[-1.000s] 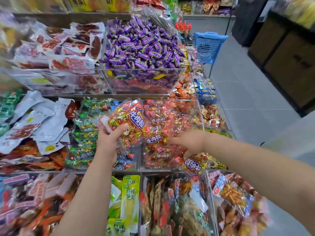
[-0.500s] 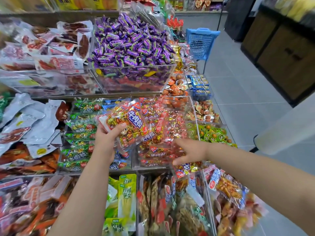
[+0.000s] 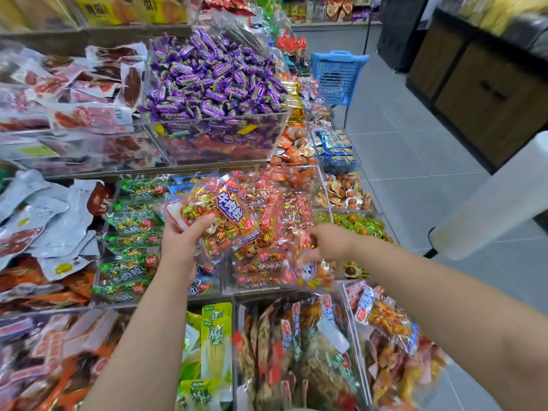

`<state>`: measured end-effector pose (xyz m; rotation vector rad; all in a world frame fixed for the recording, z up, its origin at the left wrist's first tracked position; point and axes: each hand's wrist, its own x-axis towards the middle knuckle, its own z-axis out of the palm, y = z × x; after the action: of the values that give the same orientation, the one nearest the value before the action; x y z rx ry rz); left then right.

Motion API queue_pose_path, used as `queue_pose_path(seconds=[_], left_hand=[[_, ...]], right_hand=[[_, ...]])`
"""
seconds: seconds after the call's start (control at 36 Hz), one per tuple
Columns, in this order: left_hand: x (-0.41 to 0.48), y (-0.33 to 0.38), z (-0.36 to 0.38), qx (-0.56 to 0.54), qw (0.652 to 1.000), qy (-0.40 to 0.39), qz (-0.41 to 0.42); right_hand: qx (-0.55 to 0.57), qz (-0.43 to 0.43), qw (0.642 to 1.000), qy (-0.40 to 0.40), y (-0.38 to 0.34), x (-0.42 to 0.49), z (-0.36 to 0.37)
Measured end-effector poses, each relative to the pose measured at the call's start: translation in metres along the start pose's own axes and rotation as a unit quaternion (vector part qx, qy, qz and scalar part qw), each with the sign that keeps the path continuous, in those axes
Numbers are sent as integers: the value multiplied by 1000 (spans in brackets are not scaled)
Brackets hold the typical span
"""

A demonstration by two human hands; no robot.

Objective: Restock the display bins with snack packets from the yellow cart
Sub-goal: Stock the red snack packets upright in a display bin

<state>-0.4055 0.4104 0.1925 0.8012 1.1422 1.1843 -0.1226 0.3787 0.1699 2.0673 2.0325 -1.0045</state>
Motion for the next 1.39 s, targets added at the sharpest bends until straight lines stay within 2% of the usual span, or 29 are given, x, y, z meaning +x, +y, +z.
queue_pose_path(seconds=[0.11,0.22,0.28,0.36,0.44,0.53,0.61,0.75,0.83,0.94,1.0,1.14,1.28,1.39], left_hand=[[-2,2,0,-18,1000,0,4],[-3,6,-4,-21,1000,5,19],[-4,9,-7,-22,999,10,26],[-4,13,-11,-26,999,11,33],[-6,16,-15,-30,999,-1,43],[-7,18,-19,-35,998,-4,45],[-7,19,-23,-36,999,0,41],[-8,23,-29,-47,998,6,45],[-7,27,-32,-40,998,4,49],[-3,29,-35,-38,998,1,45],[0,28,-36,-38,998,2,41],[6,23,-34,-32,999,9,32],[11,22,-34,-46,998,-11,37],[14,22,-35,-33,999,-16,30]], right_hand=[[235,49,965,103,0,-2,11],[351,52,932,75,-5,-6,35],[364,54,926,83,-6,-11,43],[388,62,910,134,-5,-19,52],[317,99,931,150,-5,-22,56],[277,110,949,100,-12,-21,54],[316,65,943,83,-27,-17,59],[420,-22,901,104,-54,-3,75],[415,-37,904,99,-58,1,72],[349,34,925,146,-42,2,65],[327,71,932,141,-38,-2,64],[314,56,941,108,-45,0,67],[398,-22,895,201,-60,3,80],[469,-14,869,159,-52,8,79]])
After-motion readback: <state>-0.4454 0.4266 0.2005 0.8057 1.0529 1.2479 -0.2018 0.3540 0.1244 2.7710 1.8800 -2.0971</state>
